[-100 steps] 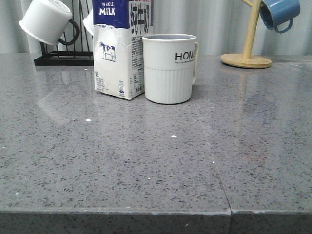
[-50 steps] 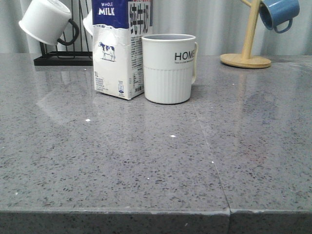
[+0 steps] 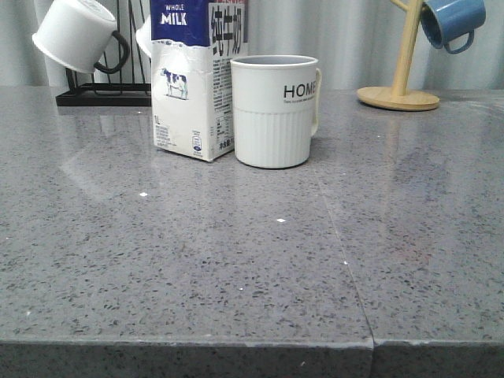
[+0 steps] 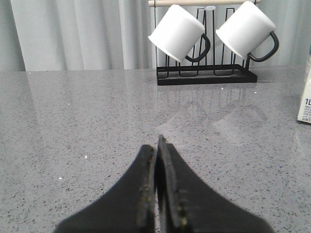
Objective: Place milk next to cup
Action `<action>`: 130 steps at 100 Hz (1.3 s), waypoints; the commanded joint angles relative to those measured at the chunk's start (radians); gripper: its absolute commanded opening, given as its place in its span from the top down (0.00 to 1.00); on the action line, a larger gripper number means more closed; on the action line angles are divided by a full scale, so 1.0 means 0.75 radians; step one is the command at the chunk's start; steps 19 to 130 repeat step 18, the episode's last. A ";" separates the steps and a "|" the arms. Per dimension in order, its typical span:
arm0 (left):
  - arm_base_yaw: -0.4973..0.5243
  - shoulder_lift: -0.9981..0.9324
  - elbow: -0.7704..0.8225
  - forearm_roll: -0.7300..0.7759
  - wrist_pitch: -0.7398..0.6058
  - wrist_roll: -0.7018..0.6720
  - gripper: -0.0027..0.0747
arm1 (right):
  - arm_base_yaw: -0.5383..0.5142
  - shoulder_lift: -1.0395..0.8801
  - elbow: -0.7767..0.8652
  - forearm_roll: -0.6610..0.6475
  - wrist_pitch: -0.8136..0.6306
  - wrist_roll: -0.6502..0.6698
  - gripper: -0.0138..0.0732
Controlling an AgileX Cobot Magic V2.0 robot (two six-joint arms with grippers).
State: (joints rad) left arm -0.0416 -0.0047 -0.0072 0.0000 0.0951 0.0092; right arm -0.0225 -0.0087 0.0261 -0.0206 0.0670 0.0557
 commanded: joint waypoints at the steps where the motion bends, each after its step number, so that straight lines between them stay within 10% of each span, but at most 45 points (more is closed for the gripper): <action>1: 0.003 -0.038 0.080 -0.016 -0.097 -0.004 0.99 | -0.011 -0.032 -0.023 0.000 -0.100 -0.002 0.92; 130: 0.003 -0.038 0.080 -0.016 -0.097 -0.004 0.99 | -0.011 -0.032 -0.023 0.000 -0.100 -0.002 0.92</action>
